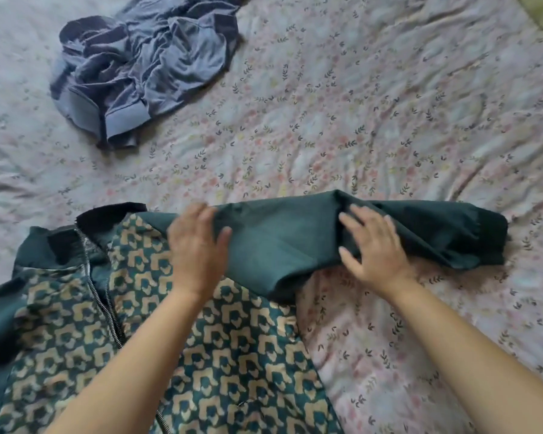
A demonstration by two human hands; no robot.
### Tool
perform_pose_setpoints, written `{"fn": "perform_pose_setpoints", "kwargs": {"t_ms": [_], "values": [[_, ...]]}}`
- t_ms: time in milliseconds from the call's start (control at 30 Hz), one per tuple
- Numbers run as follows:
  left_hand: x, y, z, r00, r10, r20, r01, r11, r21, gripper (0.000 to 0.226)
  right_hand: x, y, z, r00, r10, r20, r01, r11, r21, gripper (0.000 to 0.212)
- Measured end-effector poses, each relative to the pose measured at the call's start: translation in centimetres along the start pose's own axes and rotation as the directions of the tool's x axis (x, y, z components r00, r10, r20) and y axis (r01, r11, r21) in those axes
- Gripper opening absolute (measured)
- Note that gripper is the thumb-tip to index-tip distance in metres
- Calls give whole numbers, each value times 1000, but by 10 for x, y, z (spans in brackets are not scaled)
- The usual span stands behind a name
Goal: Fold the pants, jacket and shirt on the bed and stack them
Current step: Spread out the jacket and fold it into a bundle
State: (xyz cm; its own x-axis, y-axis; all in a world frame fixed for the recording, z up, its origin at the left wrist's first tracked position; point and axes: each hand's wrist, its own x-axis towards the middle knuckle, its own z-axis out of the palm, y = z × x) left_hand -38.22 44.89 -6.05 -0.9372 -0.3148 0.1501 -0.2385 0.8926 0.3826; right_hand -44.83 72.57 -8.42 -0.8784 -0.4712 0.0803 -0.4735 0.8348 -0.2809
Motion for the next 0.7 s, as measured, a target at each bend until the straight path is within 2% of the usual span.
{"fn": "perform_pose_setpoints", "kwargs": {"t_ms": [67,133,200,233,300,333,400,433,500,567,633,700], "values": [[-25,20,22,973,193,125,-200,979,43,44,-16,-8,8,983,-180,44,182,983,-33,53],[-43,39,43,935,185,301,-219,972,83,52,-19,-15,17,954,-270,130,279,958,-62,61],[-52,49,59,890,38,454,-117,982,146,66,-13,-12,19,942,-184,281,236,958,-163,75],[-52,49,64,854,-47,518,-58,981,185,73,-8,-2,17,929,-71,362,146,972,-186,79],[-53,43,71,832,-92,546,-35,975,219,77,-3,29,10,891,157,426,-87,980,-179,70],[-53,40,71,839,-80,538,-46,975,217,75,-4,46,5,919,172,355,-117,978,-171,61],[-51,41,66,858,-48,512,-61,979,193,68,-13,78,-11,988,60,143,-31,980,-198,43],[-49,44,64,873,-26,487,-64,984,168,62,-19,90,-18,1000,7,29,0,973,-231,39],[-45,54,63,905,13,425,-60,993,98,54,-34,106,-28,997,12,-79,-32,965,-260,38],[-41,72,63,911,49,410,-68,997,31,50,-44,114,-33,984,161,-72,-175,947,-269,53],[-40,91,64,902,106,419,-112,994,-10,52,-45,122,-37,941,339,-15,-332,912,-242,62],[-37,107,66,884,155,441,-161,987,-25,56,-36,130,-42,876,482,-2,-476,864,-162,52]]}}
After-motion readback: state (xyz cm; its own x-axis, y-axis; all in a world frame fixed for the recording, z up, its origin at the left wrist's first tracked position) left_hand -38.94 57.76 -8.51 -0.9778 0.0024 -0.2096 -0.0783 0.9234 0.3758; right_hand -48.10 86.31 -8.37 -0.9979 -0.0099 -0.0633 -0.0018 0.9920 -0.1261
